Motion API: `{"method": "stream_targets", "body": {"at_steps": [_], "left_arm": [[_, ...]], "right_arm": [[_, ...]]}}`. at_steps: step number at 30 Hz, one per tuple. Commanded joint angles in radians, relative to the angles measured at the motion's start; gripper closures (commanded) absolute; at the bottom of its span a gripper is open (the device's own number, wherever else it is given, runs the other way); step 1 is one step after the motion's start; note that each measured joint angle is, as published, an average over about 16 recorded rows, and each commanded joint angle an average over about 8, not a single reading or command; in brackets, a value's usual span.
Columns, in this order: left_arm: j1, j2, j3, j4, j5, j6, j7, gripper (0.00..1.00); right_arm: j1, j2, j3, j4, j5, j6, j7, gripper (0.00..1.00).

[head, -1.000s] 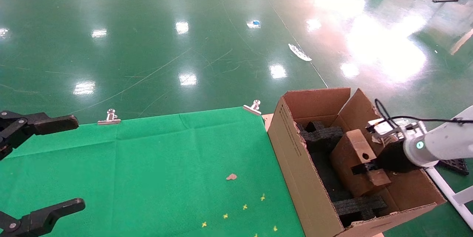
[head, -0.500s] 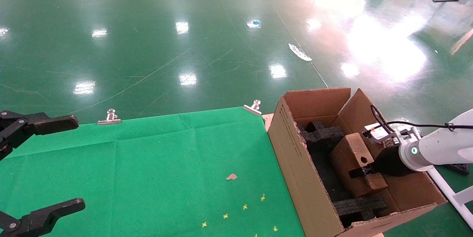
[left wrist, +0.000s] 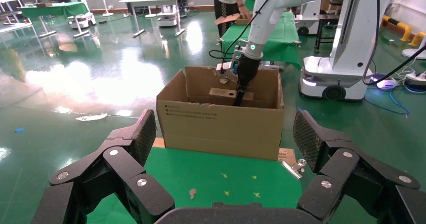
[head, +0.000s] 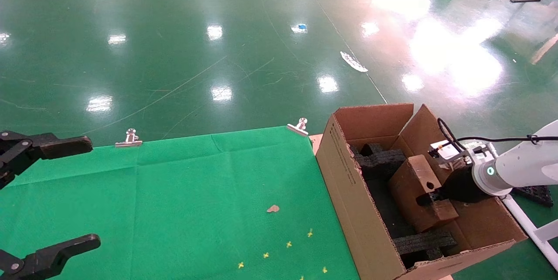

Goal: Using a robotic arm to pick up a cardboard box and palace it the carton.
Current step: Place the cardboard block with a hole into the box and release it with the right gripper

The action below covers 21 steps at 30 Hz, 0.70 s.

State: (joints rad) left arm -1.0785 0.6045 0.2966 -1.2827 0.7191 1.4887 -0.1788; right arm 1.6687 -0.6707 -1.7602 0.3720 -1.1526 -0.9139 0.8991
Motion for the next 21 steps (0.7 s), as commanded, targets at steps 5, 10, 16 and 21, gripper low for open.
{"method": "stream_targets", "body": {"at_steps": [5,10,16,21], "left_arm": [[0.0,0.0,0.0,0.0,0.0,0.0,0.0,0.0],[0.0,0.0,0.001,0.0,0.0,0.0,0.0,0.0],[0.0,0.0,0.001,0.0,-0.001,0.0,0.0,0.0],[0.0,0.0,0.001,0.0,-0.001,-0.001,0.001,0.0]], "right_arm": [[0.004,-0.011,0.003,-0.019,0.003,-0.011,-0.017,0.0],[0.007,-0.016,0.006,-0.033,0.006,-0.017,-0.029,0.0],[0.019,-0.019,0.01,-0.043,0.009,-0.026,-0.043,0.0],[0.062,-0.013,0.016,-0.04,0.009,-0.046,-0.063,0.0]]}}
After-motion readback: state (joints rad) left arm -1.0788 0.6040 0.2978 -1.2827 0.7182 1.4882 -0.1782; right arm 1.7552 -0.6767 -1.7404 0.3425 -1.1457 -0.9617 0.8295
